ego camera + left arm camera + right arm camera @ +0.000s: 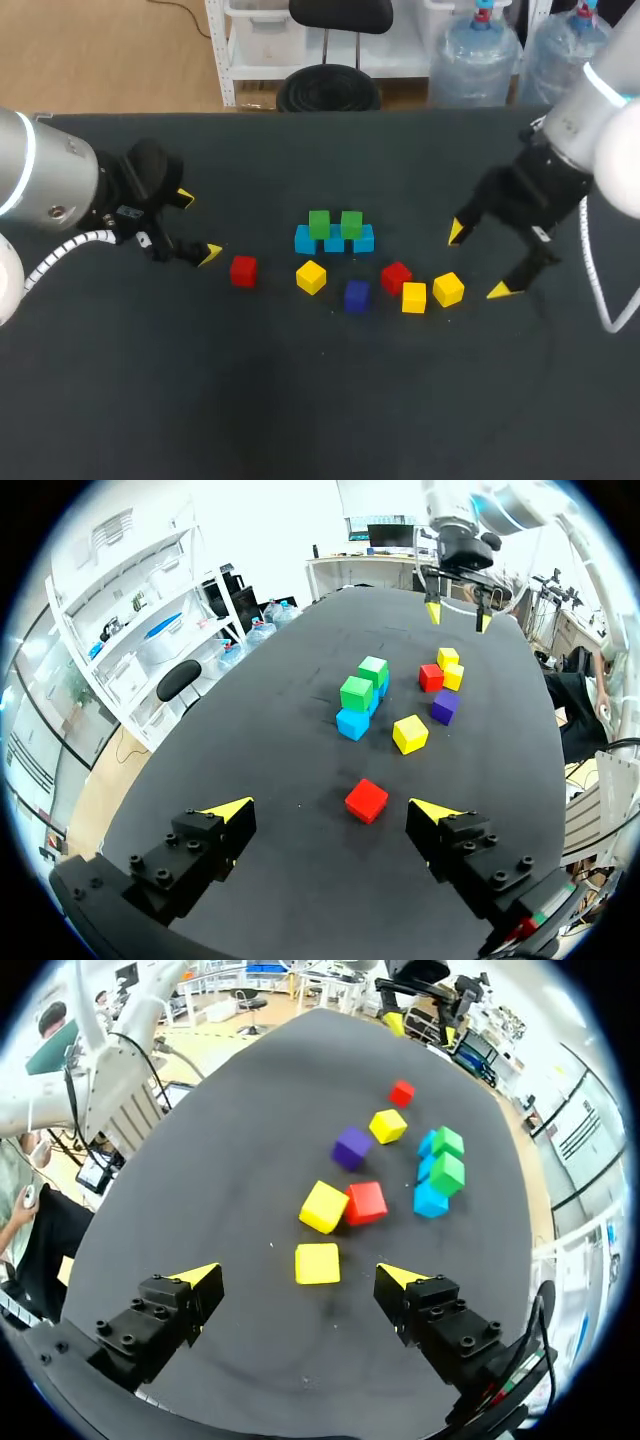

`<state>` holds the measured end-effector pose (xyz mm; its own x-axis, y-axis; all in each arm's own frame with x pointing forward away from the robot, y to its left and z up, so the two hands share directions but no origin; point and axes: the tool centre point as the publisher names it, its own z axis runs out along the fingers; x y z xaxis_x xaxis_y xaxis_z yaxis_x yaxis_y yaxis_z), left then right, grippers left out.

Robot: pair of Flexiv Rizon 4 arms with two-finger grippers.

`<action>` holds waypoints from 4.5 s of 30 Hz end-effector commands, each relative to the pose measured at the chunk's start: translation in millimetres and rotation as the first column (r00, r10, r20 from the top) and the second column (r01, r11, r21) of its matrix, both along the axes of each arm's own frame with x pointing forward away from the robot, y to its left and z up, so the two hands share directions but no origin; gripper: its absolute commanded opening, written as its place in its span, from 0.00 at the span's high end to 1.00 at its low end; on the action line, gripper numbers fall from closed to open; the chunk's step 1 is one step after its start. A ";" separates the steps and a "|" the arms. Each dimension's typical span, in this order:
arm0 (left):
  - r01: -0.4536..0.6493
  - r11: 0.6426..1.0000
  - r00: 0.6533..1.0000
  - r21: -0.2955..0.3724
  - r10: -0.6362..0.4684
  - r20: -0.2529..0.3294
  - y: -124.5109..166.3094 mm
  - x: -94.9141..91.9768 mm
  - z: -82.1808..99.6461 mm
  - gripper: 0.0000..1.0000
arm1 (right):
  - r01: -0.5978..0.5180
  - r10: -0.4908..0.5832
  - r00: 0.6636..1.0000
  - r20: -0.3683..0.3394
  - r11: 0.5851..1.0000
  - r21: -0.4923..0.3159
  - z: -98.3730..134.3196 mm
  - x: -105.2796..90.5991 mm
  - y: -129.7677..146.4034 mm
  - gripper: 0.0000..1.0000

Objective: Place the blue cubes, place green cubes on the blue cubes, place the yellow cubes on the green cubes, then place the red cubes on the yellow cubes, and place purple cube on the red cubes.

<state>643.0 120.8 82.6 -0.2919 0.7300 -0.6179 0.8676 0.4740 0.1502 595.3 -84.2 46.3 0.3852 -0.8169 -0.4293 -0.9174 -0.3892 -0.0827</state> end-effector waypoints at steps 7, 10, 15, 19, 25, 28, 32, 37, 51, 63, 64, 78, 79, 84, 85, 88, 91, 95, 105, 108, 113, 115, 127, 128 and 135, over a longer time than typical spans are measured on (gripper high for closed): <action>0.002 1.000 1.000 -0.004 -0.002 0.002 0.9 0.0 -0.7 0.00 | 0.035 -0.033 0.997 -0.068 0.999 0.032 -16.3 -0.2 6.6 0.00; 0.002 1.000 1.000 -0.004 -0.002 0.002 0.9 0.0 -0.7 0.00 | 0.032 -0.029 0.996 -0.080 0.999 0.037 -20.3 1.2 6.9 0.00; 0.002 1.000 1.000 -0.004 -0.002 0.002 0.9 0.0 -0.7 0.00 | 0.016 -0.013 0.996 -0.085 0.999 0.035 -24.1 4.1 9.3 0.04; 0.002 1.000 1.000 -0.004 -0.002 0.002 0.9 0.0 -0.7 0.00 | 0.012 -0.009 0.996 -0.094 0.999 0.030 -27.0 4.5 12.0 0.10; 0.002 1.000 1.000 -0.004 -0.002 0.002 0.9 0.0 -0.7 0.00 | 0.021 -0.019 0.995 -0.101 1.000 0.018 -31.7 4.9 13.4 0.24; 0.002 1.000 1.000 -0.004 -0.002 0.002 0.9 0.0 -0.7 0.00 | 0.026 -0.024 0.994 -0.102 1.000 0.014 -33.8 3.3 13.3 0.16; 0.002 1.000 1.000 -0.004 -0.002 0.002 0.9 0.0 -0.7 0.00 | 0.029 -0.028 0.994 -0.104 1.000 0.009 -38.0 3.7 13.6 0.13; 0.002 1.000 1.000 -0.004 -0.002 0.002 0.9 0.0 -0.7 0.00 | 0.031 -0.030 0.994 -0.106 1.000 0.006 -41.2 4.3 15.2 0.13; 0.002 1.000 1.000 -0.004 -0.002 0.002 0.9 0.0 -0.7 0.00 | -0.005 0.001 0.996 -0.091 0.999 -0.036 -45.1 6.6 16.3 0.22; 0.002 1.000 1.000 -0.004 -0.002 0.002 0.9 0.0 -0.7 0.00 | -0.015 0.011 0.999 -0.038 0.996 -0.083 -44.3 8.7 20.3 0.35; 0.002 1.000 1.000 -0.004 -0.002 0.002 0.9 0.0 -0.7 0.00 | -0.019 0.016 1.000 -0.025 0.995 -0.097 -44.1 8.2 20.9 0.39; 0.002 1.000 1.000 -0.004 -0.002 0.002 0.9 0.0 -0.7 0.00 | -0.018 0.017 1.000 -0.010 0.991 -0.131 -45.9 7.0 23.1 0.39; 0.002 1.000 1.000 -0.004 -0.002 0.002 0.9 0.0 -0.7 0.00 | -0.017 0.016 1.000 -0.010 0.991 -0.131 -46.0 7.2 23.1 0.40; 0.002 1.000 1.000 -0.004 -0.002 0.002 0.9 0.0 -0.7 0.00 | -0.014 0.013 1.000 -0.011 0.991 -0.130 -46.1 9.7 22.9 0.41; 0.002 1.000 1.000 -0.004 -0.002 0.002 0.9 0.0 -0.7 0.00 | -0.013 0.012 1.000 -0.011 0.991 -0.130 -45.9 10.5 22.6 0.42; 0.002 1.000 1.000 -0.004 -0.002 0.002 0.9 0.0 -0.7 0.00 | -0.012 0.011 1.000 -0.010 0.991 -0.130 -45.9 11.9 21.6 0.44; 0.002 1.000 1.000 -0.004 -0.002 0.002 0.9 0.0 -0.7 0.00 | -0.012 0.011 1.000 -0.009 0.991 -0.132 -46.2 13.2 20.2 0.44; 0.002 1.000 1.000 -0.004 -0.002 0.002 0.9 0.0 -0.7 0.00 | -0.008 0.007 1.000 -0.009 0.991 -0.133 -45.9 14.8 18.1 0.46; 0.002 1.000 1.000 -0.004 -0.002 0.002 0.9 0.0 -0.7 0.00 | -0.001 0.000 1.000 -0.011 0.991 -0.136 -46.9 16.0 15.2 0.49; 0.002 1.000 1.000 -0.004 -0.002 0.002 0.9 0.0 -0.7 0.00 | -0.003 0.002 1.000 -0.011 0.991 -0.137 -48.0 16.3 15.2 0.51; 0.002 1.000 1.000 -0.004 -0.002 0.002 0.9 0.0 -0.7 0.00 | -0.009 0.007 1.000 -0.013 0.989 -0.147 -51.1 16.3 14.6 0.59; 0.002 1.000 1.000 -0.004 -0.002 0.002 0.9 0.0 -0.7 0.00 | -0.010 0.008 1.000 -0.014 0.989 -0.148 -51.5 16.3 14.5 0.71; 0.002 1.000 1.000 -0.004 -0.002 0.002 0.9 0.0 -0.7 0.00 | -0.004 0.002 1.000 -0.015 0.991 -0.133 -45.0 16.5 15.2 1.00; 0.002 1.000 1.000 -0.004 -0.002 0.002 0.9 0.0 -0.7 0.00 | 0.000 -0.002 1.000 -0.015 0.992 -0.128 -42.0 16.8 15.3 1.00; 0.002 1.000 1.000 -0.004 -0.002 0.002 0.9 0.0 -0.7 0.00 | 0.048 -0.049 0.999 -0.007 0.993 -0.108 -21.3 23.8 13.7 1.00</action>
<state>643.0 120.8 82.6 -0.2919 0.7300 -0.6179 0.8676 0.4741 0.1502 620.4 -67.0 16.1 0.3435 -0.8754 -0.3401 -0.9347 -0.3538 -0.0334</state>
